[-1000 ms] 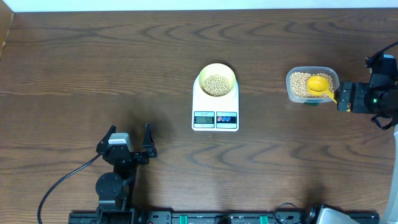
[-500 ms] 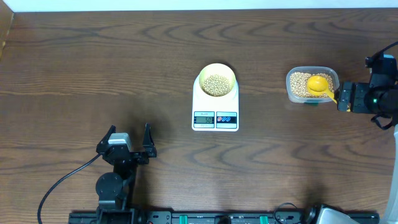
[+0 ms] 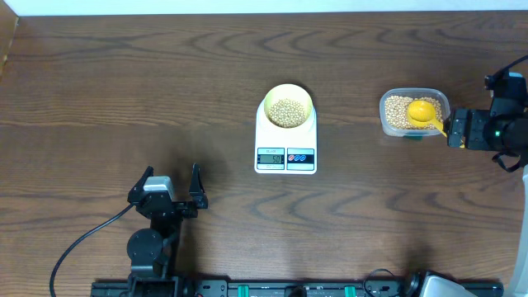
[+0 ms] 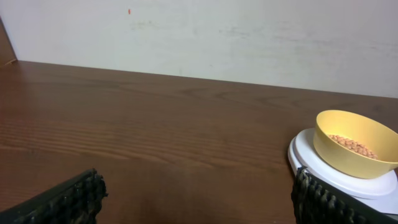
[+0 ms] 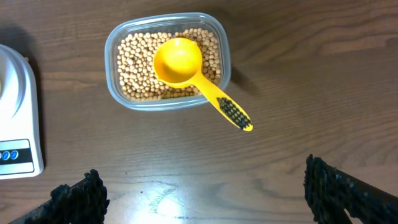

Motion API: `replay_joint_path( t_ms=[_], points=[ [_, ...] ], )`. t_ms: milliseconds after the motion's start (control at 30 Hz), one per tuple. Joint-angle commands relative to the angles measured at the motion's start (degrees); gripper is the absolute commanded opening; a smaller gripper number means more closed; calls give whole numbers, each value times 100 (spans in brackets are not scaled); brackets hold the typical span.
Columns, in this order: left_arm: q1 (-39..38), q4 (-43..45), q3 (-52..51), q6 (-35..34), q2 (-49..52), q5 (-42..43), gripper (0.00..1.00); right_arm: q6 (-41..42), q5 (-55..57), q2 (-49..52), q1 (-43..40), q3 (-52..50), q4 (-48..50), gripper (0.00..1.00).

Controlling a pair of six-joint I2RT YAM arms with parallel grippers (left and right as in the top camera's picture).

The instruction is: Scoop item into bowl and weigh 50g on scale

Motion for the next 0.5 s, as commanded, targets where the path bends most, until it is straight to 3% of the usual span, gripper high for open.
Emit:
replay_joint_path(
  t_ms=[0, 367, 467],
  points=[
    [24, -214, -87, -74, -35, -48, 98, -59, -92, -140, -7, 90, -24, 99],
    [24, -214, -87, -74, -35, -50, 98, -37, -105, -695, -7, -9, 83, 99],
    [24, -214, -87, -74, -35, -50, 98, -35, -398, -1038, -7, -450, 1005, 99]
  ],
)
